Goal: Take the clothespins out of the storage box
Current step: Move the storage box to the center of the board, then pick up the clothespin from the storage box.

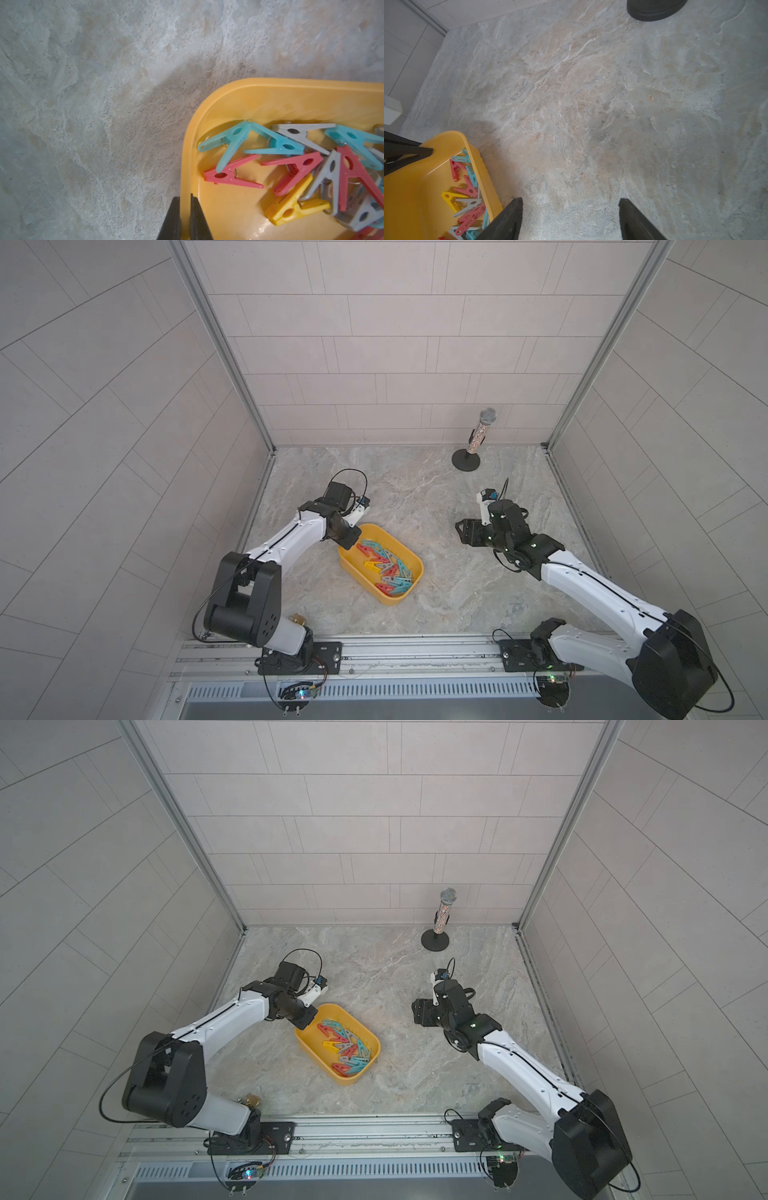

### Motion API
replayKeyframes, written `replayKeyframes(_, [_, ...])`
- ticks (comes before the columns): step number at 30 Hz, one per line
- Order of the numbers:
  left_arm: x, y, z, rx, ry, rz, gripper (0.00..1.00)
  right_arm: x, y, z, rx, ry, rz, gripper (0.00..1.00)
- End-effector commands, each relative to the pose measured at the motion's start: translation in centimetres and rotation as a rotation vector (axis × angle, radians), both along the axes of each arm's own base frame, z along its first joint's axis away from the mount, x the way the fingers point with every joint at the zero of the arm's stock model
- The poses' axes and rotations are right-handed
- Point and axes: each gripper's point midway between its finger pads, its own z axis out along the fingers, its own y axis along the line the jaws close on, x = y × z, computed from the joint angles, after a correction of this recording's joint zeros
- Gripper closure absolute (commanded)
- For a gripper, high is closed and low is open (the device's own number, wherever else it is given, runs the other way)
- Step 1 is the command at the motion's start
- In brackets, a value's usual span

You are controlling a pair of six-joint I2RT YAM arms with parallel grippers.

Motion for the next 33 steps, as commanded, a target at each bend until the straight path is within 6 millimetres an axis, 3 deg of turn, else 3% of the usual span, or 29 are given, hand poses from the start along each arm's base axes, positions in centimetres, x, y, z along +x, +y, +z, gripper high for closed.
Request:
replayKeyframes(1, [-1.6,2.4,-1.5,0.142,0.028,-0.032,0.99,0.9,0.8,1.3,-0.033,-0.04,0.028,0.24])
replayKeyframes(10, [-0.6,1.8,-0.3,0.084,-0.019,0.034,0.49,0.9,3.8,1.9,-0.08,-0.049,0.13,0.23])
replayKeyframes(12, [-0.6,1.6,0.8,0.07,-0.021,0.032,0.38,0.8,4.3,2.0,-0.086,-0.05,0.144,0.24])
replayKeyframes(16, [-0.2,1.6,4.9,-0.003,-0.051,0.063,0.03,0.3,5.4,2.4,-0.11,-0.059,0.185,0.24])
replayKeyframes(20, [1.0,2.7,9.2,-0.072,-0.086,0.155,0.0,-0.3,7.2,2.6,-0.135,-0.057,0.238,0.23])
replayKeyframes(25, [2.9,6.0,12.1,-0.119,-0.177,0.393,0.0,-1.5,10.3,2.1,-0.189,-0.03,0.319,0.23])
replayKeyframes(29, [4.0,8.8,11.0,-0.064,-0.224,0.529,0.0,-2.7,13.1,1.0,-0.233,-0.008,0.408,0.24])
replayKeyframes(33, [4.0,10.6,8.9,-0.111,-0.162,0.629,0.0,-4.1,15.8,0.8,-0.232,-0.007,0.495,0.25])
